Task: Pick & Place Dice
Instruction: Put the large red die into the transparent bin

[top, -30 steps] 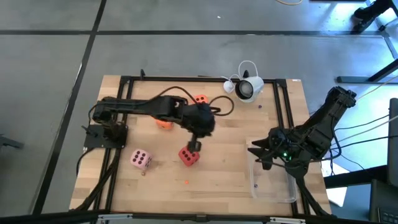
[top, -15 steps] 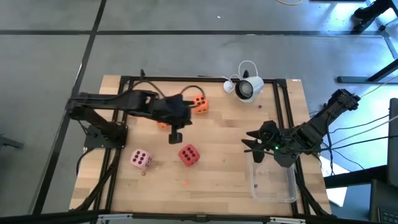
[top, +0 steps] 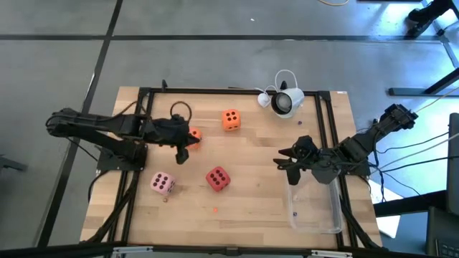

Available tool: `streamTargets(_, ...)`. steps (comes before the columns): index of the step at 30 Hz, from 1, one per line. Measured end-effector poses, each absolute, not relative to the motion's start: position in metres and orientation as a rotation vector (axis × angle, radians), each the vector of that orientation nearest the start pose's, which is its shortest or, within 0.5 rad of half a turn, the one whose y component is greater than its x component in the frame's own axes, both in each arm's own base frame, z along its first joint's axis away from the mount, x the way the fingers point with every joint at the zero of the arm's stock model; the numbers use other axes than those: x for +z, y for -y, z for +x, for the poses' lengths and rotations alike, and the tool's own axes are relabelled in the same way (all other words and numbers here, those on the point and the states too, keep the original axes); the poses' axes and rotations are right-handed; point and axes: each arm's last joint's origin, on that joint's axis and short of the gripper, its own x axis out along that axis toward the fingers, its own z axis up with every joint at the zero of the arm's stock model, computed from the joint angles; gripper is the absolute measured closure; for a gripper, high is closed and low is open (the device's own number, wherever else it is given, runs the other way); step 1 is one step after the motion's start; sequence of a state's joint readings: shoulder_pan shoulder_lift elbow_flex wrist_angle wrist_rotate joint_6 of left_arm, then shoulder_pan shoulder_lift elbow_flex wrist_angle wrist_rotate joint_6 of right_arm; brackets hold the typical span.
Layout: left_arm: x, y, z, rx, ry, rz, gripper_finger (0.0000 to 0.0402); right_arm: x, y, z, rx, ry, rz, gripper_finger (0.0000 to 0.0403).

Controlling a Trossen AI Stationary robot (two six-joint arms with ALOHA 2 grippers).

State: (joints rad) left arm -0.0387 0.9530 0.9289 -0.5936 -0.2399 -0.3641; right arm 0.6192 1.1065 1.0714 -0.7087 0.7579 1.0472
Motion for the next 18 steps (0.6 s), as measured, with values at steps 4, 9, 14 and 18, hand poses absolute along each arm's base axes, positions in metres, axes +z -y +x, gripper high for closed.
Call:
streamTargets(4, 0.287, 0.003, 0.193, 0.241, -0.666, -0.328, 0.0364, 0.332, -0.106, 0.188, -0.411, -0.417, 0.556, 0.0183)
streamTargets(9, 0.27, 0.011, 0.206, 0.078, -0.729, -0.411, 0.0316, 0.333, -0.105, 0.192, -0.371, -0.435, 0.6, 0.0183)
streamTargets(14, 0.267, 0.027, 0.222, -0.045, -0.7, -0.404, 0.0277, 0.33, -0.107, 0.203, -0.289, -0.489, 0.58, 0.0183)
streamTargets(18, 0.251, 0.044, 0.231, -0.114, -0.786, -0.336, 0.026, 0.324, -0.11, 0.214, -0.246, -0.525, 0.5, 0.0183)
